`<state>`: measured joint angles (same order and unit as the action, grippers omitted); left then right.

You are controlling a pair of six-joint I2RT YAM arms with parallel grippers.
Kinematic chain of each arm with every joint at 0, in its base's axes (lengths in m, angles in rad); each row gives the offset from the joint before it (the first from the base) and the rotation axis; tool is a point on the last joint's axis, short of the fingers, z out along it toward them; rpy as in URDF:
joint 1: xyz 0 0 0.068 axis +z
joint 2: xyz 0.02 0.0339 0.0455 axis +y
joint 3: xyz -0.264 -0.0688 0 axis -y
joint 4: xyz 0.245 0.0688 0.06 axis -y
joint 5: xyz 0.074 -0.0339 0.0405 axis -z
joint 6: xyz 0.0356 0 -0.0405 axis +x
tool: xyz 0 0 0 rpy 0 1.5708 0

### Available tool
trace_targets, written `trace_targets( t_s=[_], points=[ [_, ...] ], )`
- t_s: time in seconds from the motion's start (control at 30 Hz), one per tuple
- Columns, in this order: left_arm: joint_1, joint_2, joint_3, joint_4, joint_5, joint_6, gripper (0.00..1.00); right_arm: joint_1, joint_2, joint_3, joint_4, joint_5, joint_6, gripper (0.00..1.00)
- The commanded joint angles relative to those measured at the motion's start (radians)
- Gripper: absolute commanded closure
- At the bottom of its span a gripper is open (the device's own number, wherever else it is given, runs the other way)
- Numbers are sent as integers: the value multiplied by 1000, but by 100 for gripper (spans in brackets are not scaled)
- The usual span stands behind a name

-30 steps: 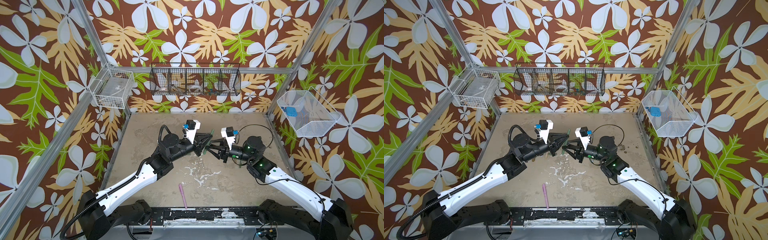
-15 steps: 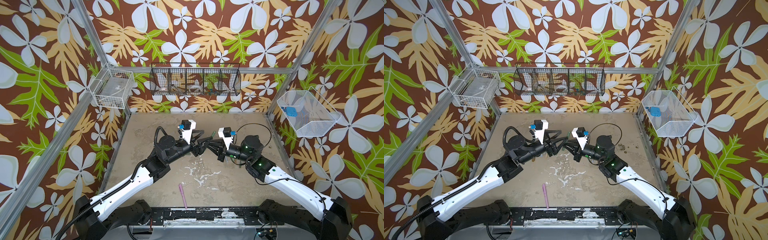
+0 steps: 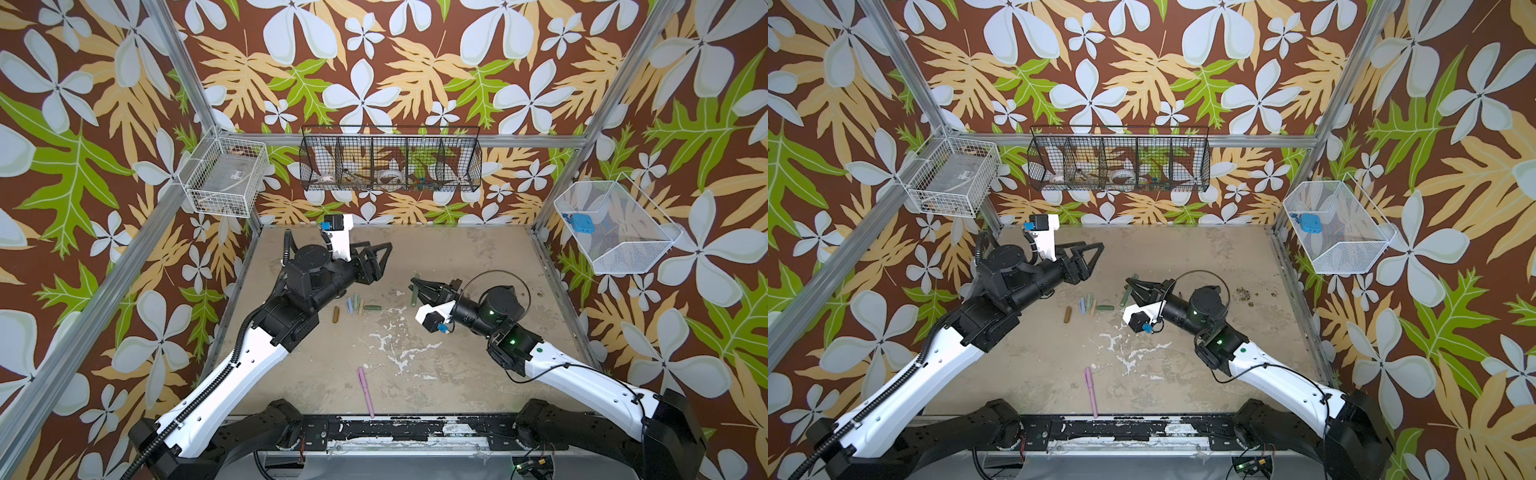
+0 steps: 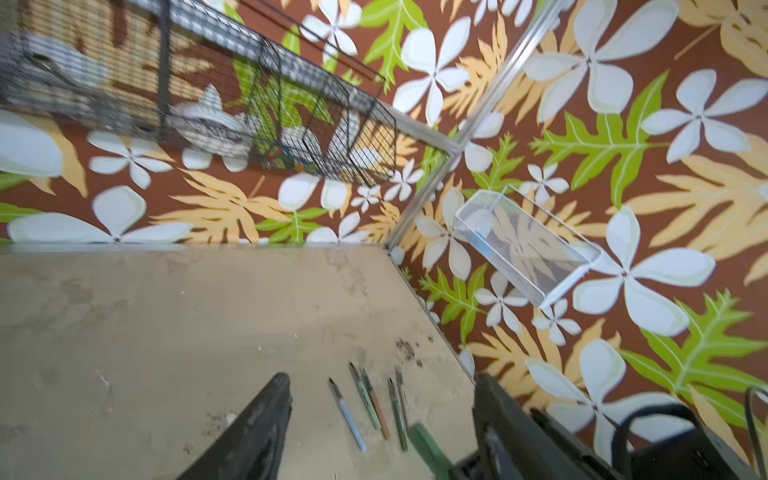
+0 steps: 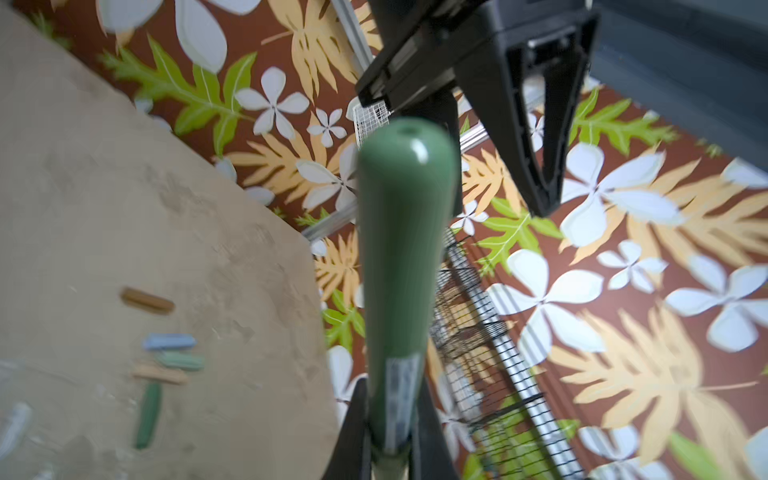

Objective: Open the pen caps
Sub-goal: 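Close right gripper on the green pen's upper end above left gripper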

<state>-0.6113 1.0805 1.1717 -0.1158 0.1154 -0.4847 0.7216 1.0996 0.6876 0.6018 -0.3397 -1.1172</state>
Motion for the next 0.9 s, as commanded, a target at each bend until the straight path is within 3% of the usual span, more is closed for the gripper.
trace_targets(
  t_s=[0.0, 0.3, 0.43, 0.87],
  points=[
    [4, 10, 1, -69, 164, 48, 32, 2, 18, 5, 78, 15, -461, 100],
    [4, -26, -108, -6, 357, 57, 35, 2, 70, 75, 90, 80, -801, 100],
    [4, -49, -148, 62, 446, 31, 36, 2, 87, 75, 127, 97, -846, 100],
    [3, 9, -156, 34, 440, 40, 47, 2, 89, 64, 155, 74, -835, 100]
  ],
)
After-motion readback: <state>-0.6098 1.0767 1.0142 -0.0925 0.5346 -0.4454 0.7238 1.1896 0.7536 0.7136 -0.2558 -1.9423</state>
